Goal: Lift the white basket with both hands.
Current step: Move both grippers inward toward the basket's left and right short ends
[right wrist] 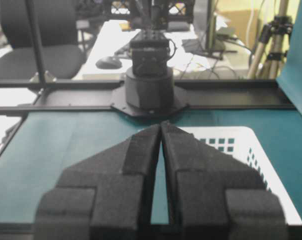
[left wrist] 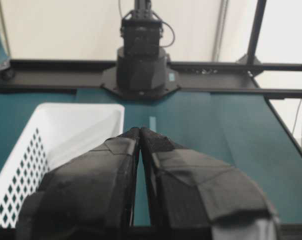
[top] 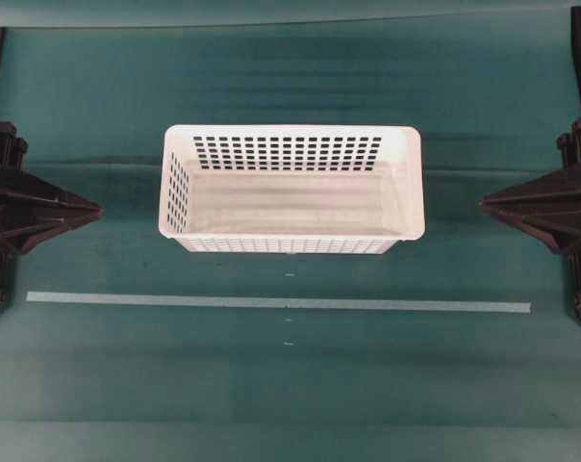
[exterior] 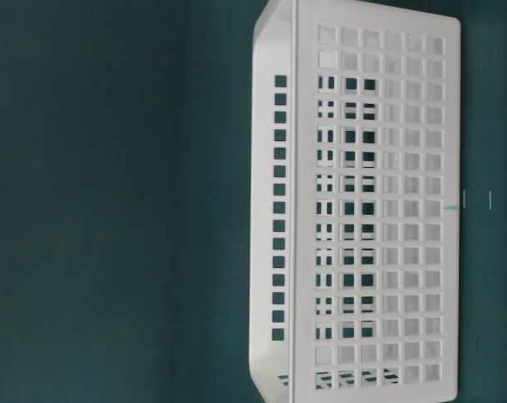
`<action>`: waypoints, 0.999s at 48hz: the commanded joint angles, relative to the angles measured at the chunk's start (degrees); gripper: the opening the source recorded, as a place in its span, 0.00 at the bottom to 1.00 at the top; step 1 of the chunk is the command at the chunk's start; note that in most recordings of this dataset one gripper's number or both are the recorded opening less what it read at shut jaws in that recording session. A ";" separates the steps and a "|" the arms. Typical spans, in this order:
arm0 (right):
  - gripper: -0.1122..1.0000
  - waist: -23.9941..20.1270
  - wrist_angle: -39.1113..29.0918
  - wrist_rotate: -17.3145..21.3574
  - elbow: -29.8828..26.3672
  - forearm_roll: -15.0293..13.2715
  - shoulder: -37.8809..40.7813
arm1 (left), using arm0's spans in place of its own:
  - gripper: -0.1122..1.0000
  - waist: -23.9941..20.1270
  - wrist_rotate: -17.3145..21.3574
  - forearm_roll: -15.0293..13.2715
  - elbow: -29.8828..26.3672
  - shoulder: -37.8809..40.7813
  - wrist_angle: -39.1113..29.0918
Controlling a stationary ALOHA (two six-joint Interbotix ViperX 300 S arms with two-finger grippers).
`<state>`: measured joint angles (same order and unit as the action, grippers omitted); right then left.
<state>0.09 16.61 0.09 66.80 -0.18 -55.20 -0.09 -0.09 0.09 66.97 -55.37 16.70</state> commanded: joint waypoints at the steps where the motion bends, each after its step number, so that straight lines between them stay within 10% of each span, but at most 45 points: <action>1: 0.23 0.35 0.09 0.35 -0.26 0.44 0.79 | 0.23 0.00 -3.87 0.44 -1.23 2.29 -1.67; 15: 0.07 5.54 -17.23 13.18 -5.80 12.48 5.10 | 0.05 -1.93 -18.63 0.70 -7.29 5.98 -12.22; 29: 0.07 18.37 -46.23 27.86 -19.51 12.39 15.03 | 0.05 -9.05 -33.40 0.70 -13.89 7.82 -28.83; 48: 0.07 20.74 -59.15 39.29 -28.65 10.11 30.50 | 0.05 -16.00 -52.47 1.14 -17.05 11.34 -45.79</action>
<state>20.48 -40.34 37.88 40.78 11.07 -26.98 -15.03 -50.71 0.97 52.12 -45.26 -27.33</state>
